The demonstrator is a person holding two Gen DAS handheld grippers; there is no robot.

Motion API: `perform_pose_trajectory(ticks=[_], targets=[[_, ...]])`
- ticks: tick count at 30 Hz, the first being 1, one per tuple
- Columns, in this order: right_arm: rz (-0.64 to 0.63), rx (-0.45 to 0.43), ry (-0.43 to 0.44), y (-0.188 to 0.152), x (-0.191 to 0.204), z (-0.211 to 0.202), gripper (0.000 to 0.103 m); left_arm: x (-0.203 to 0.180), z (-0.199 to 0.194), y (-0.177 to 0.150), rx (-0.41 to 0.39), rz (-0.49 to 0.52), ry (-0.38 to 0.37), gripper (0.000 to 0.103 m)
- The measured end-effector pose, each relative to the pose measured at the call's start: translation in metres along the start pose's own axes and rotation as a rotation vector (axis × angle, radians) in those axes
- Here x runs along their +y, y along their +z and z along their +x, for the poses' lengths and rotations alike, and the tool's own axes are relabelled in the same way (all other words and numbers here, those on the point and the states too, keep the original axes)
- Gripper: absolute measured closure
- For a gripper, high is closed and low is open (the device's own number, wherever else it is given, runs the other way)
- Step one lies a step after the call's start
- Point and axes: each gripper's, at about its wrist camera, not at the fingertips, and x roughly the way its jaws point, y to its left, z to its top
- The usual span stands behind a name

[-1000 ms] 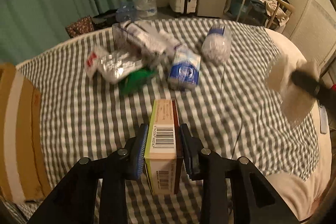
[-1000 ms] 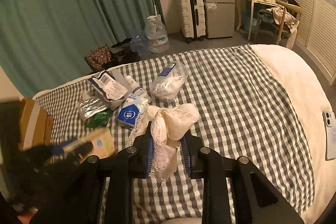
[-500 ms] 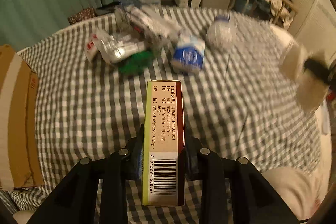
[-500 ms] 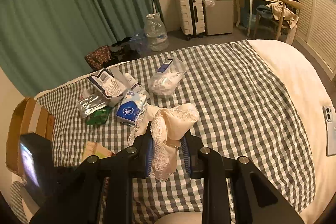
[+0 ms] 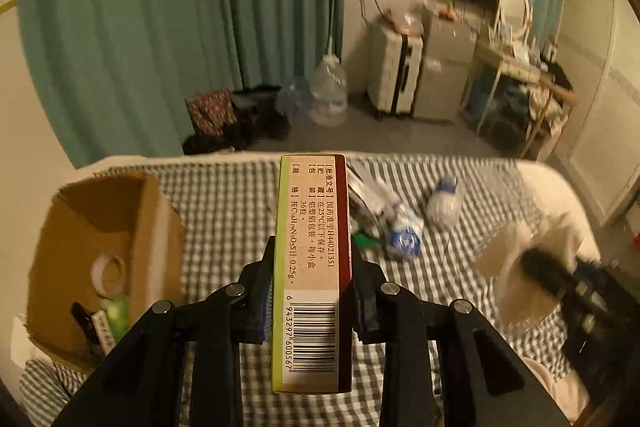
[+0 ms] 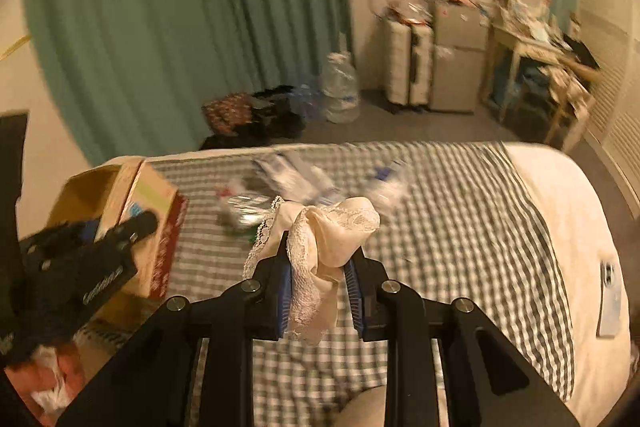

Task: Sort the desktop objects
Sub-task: 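Carry gloves and capsule box over the cardboard box and open the left gripper inside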

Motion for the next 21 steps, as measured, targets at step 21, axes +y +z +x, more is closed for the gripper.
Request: perform_pose_trajectory(ticks=[21], targets=[[-0.216,0.206,0.496,0.005,0.261,0.075,0.08,0.253,0.006,-0.034,0.08,-0.217,0.32,0.074]])
